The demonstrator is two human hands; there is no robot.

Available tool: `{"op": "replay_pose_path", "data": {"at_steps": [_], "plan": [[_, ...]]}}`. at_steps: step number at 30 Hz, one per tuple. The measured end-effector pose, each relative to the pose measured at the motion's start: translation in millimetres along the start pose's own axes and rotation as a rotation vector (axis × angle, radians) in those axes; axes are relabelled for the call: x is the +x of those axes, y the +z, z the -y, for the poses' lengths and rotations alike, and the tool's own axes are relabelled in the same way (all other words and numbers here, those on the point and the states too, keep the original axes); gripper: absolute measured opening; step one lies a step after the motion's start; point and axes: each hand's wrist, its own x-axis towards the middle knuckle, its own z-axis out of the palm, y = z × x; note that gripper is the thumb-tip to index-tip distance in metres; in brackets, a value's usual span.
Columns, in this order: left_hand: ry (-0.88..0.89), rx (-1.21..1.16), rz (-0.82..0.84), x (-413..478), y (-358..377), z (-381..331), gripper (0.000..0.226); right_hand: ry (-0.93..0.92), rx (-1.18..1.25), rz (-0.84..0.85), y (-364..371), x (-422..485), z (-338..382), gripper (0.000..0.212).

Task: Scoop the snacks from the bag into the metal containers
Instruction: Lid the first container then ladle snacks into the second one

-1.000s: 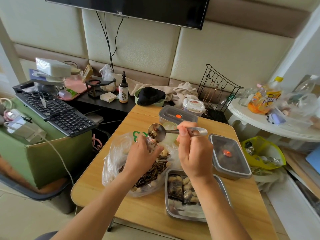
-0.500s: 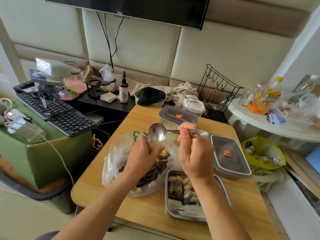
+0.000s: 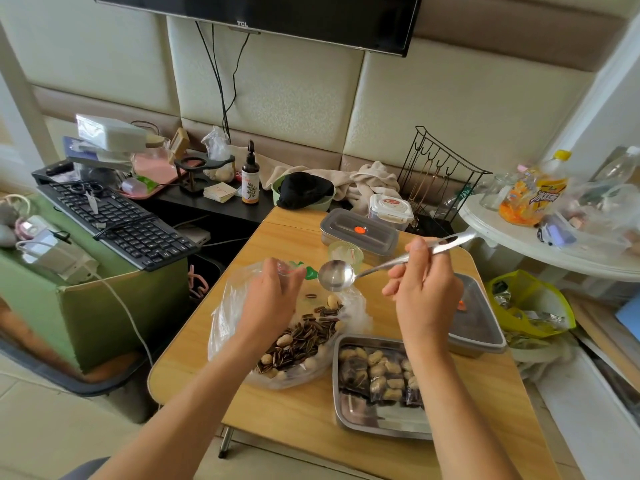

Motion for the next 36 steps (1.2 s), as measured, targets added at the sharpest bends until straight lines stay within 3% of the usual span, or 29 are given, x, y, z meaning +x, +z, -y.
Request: {"op": "replay_pose_path", "data": {"at_steps": [5, 9, 14, 21, 25, 28, 36], "plan": [[0.013, -0.014, -0.102, -2, -20, 0, 0.026, -0.057, -0.131, 0.244, 2, -2, -12, 0.037], [0.012, -0.036, -0.158, -1, -35, 5, 0.026, -0.277, -0.094, 0.445, 6, -6, -12, 0.033], [0.009, -0.046, -0.186, -2, -44, 9, 0.019, -0.442, -0.106, 0.546, 9, -10, -13, 0.041], [-0.121, 0.107, -0.209, 6, -43, 22, 0.022, -0.421, -0.17, 0.546, 9, -12, -11, 0.046], [-0.202, 0.02, -0.142, 4, -43, 23, 0.034, -0.437, -0.18, 0.502, 11, -11, -5, 0.04], [-0.19, 0.003, -0.123, 1, -42, 20, 0.028, -0.405, -0.146, 0.454, 13, -12, -2, 0.034], [-0.216, -0.062, -0.135, 0, -35, 17, 0.036, -0.374, -0.146, 0.358, 21, -20, 8, 0.038]]}}
